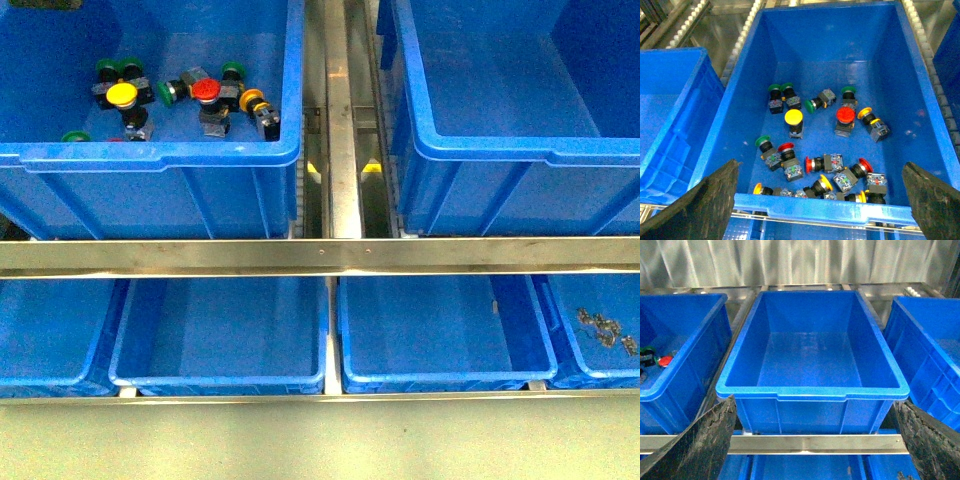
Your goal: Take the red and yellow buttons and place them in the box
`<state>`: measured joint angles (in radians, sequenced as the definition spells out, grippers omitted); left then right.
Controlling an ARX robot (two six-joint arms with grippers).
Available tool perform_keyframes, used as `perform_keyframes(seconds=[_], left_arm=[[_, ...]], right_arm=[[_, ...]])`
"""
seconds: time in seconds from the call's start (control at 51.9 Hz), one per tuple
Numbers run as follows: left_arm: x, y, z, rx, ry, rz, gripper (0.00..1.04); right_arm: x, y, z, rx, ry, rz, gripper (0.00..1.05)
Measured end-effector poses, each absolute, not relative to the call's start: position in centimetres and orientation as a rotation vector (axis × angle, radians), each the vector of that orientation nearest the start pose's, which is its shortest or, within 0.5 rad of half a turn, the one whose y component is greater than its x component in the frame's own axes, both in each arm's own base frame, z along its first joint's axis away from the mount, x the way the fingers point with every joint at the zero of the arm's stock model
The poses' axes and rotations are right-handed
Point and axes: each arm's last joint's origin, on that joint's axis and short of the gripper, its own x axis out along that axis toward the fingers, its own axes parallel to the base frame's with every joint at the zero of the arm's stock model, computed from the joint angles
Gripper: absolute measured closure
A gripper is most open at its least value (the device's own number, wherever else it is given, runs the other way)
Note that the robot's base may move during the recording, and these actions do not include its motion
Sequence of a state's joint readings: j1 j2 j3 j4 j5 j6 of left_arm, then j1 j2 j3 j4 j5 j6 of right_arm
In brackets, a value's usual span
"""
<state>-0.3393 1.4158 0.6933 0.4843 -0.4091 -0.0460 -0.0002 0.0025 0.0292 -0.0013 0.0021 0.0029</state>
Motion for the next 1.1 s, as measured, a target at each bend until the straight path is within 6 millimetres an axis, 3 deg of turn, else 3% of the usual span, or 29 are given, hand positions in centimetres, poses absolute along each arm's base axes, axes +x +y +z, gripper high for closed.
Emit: perform_keyframes(seconds=[0.539, 1.098], left_arm=[[33.1, -10.5, 20.4, 0.002, 0.281, 0.037, 0.08], [37.0, -11.6, 16.6, 0.043, 0.352, 0.0, 0.08]], right_arm=[[9.6, 0.0, 17.3, 0.003, -0.025, -0.002, 0.07], [9.6, 0.0, 17.3, 0.003, -0.025, -0.002, 0.07]])
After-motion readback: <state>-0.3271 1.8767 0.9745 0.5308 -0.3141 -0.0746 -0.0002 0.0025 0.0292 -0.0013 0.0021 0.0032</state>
